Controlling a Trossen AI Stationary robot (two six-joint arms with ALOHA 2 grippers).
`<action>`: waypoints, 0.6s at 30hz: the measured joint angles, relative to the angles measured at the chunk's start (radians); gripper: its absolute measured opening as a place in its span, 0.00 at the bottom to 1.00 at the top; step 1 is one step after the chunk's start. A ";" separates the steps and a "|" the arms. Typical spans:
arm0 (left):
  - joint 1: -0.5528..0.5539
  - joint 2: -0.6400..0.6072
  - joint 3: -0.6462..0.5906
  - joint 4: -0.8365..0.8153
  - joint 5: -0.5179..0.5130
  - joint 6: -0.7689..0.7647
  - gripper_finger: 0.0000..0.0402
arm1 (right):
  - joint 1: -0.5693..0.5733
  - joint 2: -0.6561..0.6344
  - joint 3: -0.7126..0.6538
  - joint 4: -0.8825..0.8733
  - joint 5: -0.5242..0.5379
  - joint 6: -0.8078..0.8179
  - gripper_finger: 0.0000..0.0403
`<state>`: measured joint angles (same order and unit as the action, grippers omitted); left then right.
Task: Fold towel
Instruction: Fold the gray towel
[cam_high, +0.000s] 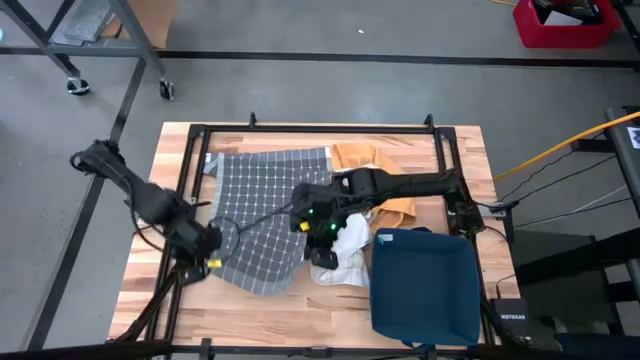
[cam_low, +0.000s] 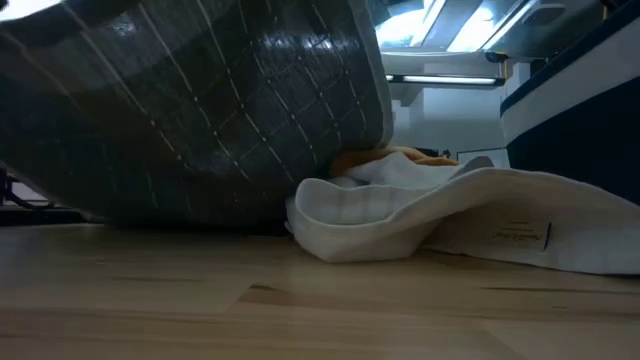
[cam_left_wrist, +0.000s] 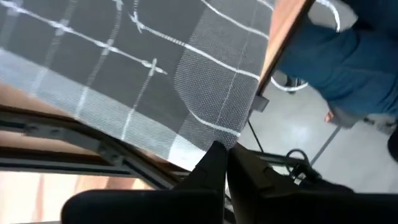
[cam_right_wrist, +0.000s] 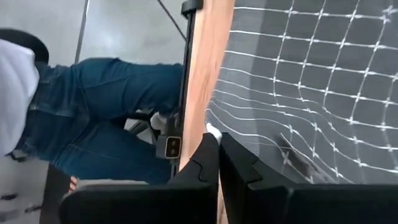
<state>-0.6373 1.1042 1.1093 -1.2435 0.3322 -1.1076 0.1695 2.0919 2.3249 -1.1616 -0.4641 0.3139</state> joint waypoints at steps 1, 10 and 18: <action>-0.021 0.020 -0.003 0.015 0.004 -0.009 0.00 | 0.011 0.003 0.000 -0.001 0.000 0.001 0.00; -0.182 0.171 -0.004 0.149 0.020 -0.122 0.00 | 0.125 0.067 0.000 0.016 0.018 0.055 0.00; -0.324 0.203 -0.004 0.478 0.038 -0.311 0.00 | 0.234 0.095 0.000 0.077 0.012 0.150 0.00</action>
<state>-0.9612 1.3075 1.1049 -0.7652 0.3703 -1.4188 0.4037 2.1864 2.3249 -1.0843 -0.4519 0.4634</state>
